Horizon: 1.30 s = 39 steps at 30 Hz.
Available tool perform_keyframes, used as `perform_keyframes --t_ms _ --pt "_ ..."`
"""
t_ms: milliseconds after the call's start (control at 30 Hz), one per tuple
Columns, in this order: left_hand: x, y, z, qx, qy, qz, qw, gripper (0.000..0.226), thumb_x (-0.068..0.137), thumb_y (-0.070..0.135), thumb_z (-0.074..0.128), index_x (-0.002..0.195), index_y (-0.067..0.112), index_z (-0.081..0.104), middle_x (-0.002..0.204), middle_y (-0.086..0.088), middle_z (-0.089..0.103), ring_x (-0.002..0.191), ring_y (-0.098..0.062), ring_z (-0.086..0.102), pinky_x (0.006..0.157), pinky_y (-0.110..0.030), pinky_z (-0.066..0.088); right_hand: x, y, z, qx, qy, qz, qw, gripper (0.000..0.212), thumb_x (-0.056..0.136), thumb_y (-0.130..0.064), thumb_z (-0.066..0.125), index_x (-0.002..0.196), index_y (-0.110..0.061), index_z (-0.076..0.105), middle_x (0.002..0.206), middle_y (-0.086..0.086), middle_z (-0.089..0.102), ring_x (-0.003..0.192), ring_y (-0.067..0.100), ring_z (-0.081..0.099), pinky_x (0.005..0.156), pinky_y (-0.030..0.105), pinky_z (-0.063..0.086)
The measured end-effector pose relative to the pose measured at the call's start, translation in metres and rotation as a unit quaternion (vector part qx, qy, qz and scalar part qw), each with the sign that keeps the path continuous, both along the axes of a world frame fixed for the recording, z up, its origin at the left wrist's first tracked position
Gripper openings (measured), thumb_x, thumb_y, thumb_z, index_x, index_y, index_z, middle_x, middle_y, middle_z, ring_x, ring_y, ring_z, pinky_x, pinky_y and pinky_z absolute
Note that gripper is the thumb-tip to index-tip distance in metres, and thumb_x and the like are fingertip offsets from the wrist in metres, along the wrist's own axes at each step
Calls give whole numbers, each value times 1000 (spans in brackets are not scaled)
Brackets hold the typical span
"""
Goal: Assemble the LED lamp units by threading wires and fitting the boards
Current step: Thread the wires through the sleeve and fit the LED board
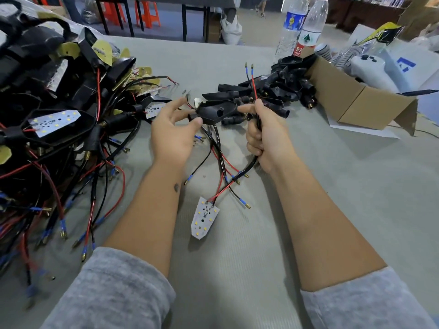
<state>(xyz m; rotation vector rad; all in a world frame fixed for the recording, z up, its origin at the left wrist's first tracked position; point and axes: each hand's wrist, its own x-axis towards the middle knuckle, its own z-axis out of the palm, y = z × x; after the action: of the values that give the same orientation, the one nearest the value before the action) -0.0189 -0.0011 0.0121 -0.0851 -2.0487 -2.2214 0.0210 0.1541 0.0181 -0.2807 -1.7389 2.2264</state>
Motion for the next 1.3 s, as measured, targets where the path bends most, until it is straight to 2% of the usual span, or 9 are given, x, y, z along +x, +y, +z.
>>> perform_keyframes --t_ms 167,333,400,467,633,733,1000,1167,1300 --pt "-1 1 0 80 -16 3 997 36 85 -10 63 113 13 60 108 -2 65 110 -13 62 98 -30 51 3 -6 1 57 7 -44 997 23 104 -29 40 94 -21 58 46 -7 27 39 9 17 40 20 15" --pt "-1 3 2 112 -12 -6 994 31 86 -13 59 111 5 60 119 -22 64 106 -24 61 98 -33 46 5 -8 2 164 24 -55 985 22 101 -18 49 89 -22 66 50 -12 42 41 2 32 40 16 26" --pt "-3 3 2 130 -16 -1 991 32 87 -11 59 113 7 60 118 -15 65 112 -26 61 100 -34 47 4 -9 2 233 20 -69 970 23 96 -16 55 82 -26 70 56 -20 58 53 -4 51 55 13 40" --pt "-4 2 1 158 -22 0 987 34 88 -10 59 115 11 58 109 -3 65 110 -21 63 93 -29 51 4 -10 0 317 9 -77 945 25 91 -18 58 75 -32 71 61 -23 62 65 -6 56 69 23 45" --pt "-7 3 2 213 -45 -27 976 38 92 -10 52 120 15 51 101 2 66 84 -7 61 73 -18 47 5 -16 -5 429 1 -91 899 20 88 -33 54 77 -29 70 56 -15 55 55 3 44 57 26 34" --pt "-7 3 3 228 -41 -45 972 37 93 -10 50 119 16 50 100 4 66 88 -8 61 74 -17 48 5 -15 -5 441 24 -86 893 28 93 -39 55 83 -19 71 62 -2 56 58 5 43 61 31 38" --pt "-7 2 4 268 -50 -79 959 36 94 -8 48 113 22 52 99 6 67 90 -8 62 84 -22 51 -2 -12 -11 465 8 -59 884 19 94 -26 57 79 -28 68 61 -17 58 60 1 47 63 27 40" --pt "-6 4 3 241 -31 -93 966 41 94 -13 45 117 20 50 107 0 63 90 -8 59 83 -20 51 -1 -12 -14 467 10 -71 881 18 94 -25 52 94 -36 67 60 -32 52 58 -6 46 57 22 31" --pt "-6 4 3 222 -26 -92 970 40 94 -12 45 116 20 51 104 1 63 91 -8 61 82 -19 53 2 -15 -10 441 45 -62 894 20 93 -25 56 100 -36 71 76 -24 65 72 -3 56 66 27 44"
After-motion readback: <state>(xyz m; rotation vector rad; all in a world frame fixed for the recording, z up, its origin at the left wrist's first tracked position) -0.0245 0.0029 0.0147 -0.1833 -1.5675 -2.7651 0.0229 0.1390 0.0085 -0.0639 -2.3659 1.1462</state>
